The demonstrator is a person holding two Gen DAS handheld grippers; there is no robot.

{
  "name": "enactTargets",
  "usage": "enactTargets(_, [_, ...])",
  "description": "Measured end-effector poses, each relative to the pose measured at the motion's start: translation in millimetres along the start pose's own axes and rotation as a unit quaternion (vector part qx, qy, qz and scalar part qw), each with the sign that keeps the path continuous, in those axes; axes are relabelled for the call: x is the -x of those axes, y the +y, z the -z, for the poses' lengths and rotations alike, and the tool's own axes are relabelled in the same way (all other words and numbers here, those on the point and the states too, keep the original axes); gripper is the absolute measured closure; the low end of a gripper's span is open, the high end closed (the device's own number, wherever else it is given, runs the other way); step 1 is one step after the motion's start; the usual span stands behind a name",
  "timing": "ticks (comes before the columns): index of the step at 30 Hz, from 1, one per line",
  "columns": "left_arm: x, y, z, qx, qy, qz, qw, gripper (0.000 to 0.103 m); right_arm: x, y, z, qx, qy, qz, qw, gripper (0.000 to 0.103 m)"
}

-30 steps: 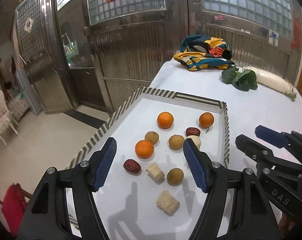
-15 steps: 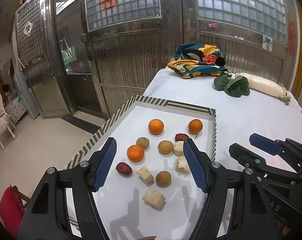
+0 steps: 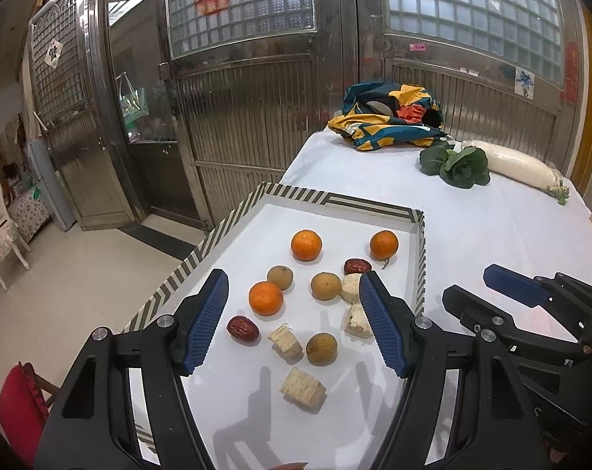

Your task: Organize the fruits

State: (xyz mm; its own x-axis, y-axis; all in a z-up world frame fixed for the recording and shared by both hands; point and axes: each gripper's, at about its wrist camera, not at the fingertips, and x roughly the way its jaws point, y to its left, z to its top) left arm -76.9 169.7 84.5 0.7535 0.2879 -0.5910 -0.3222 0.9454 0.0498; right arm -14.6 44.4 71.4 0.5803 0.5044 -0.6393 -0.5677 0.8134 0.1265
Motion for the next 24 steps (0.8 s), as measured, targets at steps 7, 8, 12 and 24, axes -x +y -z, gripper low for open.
enactTargets(7, [-2.0, 3.7, -0.1, 0.001, 0.002, -0.002, 1.0000, 0.033, -3.2, 0.6, 0.4, 0.002, 0.004, -0.001, 1.000, 0.057])
enactTargets(8, [-2.3, 3.7, -0.2, 0.001, 0.002, -0.002, 1.0000, 0.033, -3.7, 0.6, 0.6, 0.002, 0.005, -0.001, 1.000, 0.057])
enactTargets(12, [-4.2, 3.8, -0.4, 0.001, 0.004, -0.001, 1.0000, 0.033, -6.7, 1.3, 1.9, 0.004, 0.011, -0.002, 1.000, 0.057])
enactTargets(24, [-3.2, 0.2, -0.2, -0.001, -0.008, 0.003, 1.0000, 0.033, -9.3, -0.9, 5.1, 0.001, 0.016, -0.003, 1.000, 0.057])
